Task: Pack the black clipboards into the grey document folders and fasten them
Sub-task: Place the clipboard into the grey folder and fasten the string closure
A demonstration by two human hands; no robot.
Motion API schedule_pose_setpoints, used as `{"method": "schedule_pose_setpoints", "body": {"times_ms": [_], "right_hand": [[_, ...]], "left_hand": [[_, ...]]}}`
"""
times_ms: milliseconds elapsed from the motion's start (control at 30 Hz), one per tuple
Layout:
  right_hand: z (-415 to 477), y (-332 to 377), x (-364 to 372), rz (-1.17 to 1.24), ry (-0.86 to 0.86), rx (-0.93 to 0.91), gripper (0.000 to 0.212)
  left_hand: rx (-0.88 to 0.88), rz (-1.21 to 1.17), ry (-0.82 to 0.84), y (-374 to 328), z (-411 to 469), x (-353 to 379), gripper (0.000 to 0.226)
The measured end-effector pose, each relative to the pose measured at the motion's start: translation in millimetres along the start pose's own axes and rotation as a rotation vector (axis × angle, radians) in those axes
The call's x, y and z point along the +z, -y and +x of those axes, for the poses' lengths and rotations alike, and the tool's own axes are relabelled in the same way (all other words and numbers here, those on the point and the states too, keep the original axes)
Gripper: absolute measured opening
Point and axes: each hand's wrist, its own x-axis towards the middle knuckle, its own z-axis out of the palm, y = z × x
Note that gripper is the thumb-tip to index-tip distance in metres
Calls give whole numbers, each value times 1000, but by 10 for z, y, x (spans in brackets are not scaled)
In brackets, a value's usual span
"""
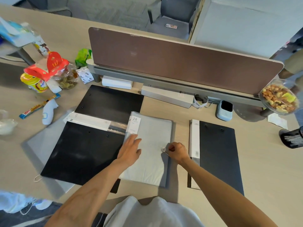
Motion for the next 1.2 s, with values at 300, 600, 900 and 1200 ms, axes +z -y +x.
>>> {"method": "schedule_pose_setpoints", "body": {"times_ms": [300,600,900,1200], "right_hand": [[-69,97,4,544,-108,264,37],[-199,40,-329,886,-233,302,11],[-467,-828,-919,894,-531,302,27],[-712,-1901,-1187,831,-517,403,42]], "left_hand": [[-484,-615,-54,59,84,-235,62],[-420,-1456,164,-150,273,-733,34],[-217,-1197,191,-1329,606,-487,32],[-194,-807,325,-1836,1068,691,91]]}}
